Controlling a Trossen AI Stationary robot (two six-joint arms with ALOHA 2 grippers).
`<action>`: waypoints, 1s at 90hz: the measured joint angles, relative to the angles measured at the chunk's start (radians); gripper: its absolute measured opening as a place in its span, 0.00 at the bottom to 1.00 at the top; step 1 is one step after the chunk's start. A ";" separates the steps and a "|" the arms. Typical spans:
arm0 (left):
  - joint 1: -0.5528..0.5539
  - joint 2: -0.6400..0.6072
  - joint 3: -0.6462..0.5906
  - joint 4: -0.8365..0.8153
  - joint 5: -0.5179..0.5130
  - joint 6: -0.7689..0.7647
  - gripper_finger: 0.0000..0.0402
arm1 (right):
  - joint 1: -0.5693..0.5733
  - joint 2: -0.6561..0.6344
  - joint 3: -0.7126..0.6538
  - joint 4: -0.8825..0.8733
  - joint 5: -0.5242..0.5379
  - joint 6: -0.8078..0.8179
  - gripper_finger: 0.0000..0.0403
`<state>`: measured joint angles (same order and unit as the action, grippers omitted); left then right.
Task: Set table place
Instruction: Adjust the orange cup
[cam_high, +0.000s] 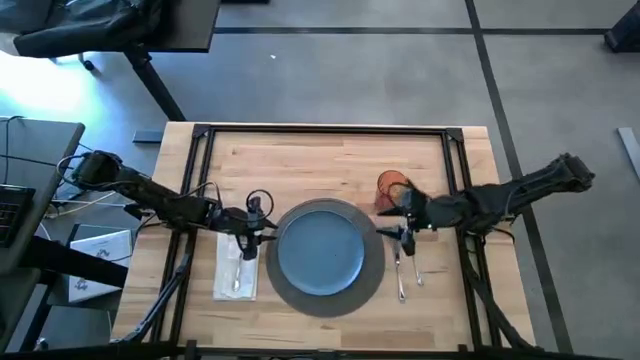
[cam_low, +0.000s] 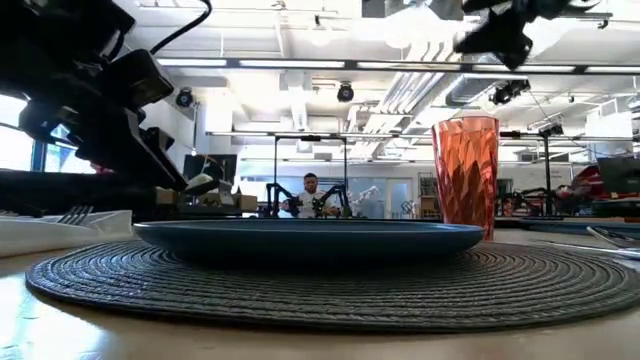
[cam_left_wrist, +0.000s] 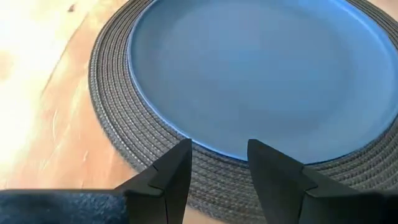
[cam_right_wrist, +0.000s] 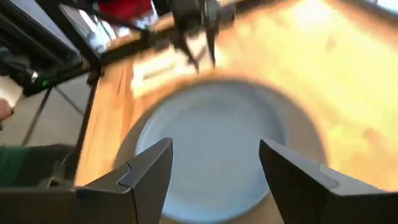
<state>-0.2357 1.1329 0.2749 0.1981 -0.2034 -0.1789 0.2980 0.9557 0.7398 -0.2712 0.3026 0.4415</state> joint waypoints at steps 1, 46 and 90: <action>0.002 0.000 0.000 0.000 0.003 0.000 0.35 | -0.007 -0.003 0.004 -0.006 0.001 -0.008 0.56; 0.015 0.000 0.000 0.001 0.037 0.026 0.35 | -0.229 0.200 0.434 -0.932 -0.033 -0.045 0.56; 0.015 0.000 0.000 0.000 0.037 0.026 0.35 | -0.379 0.503 0.406 -0.881 -0.122 -0.321 0.38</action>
<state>-0.2211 1.1328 0.2749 0.1986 -0.1661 -0.1524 -0.0807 1.4589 1.1461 -1.1525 0.1804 0.1200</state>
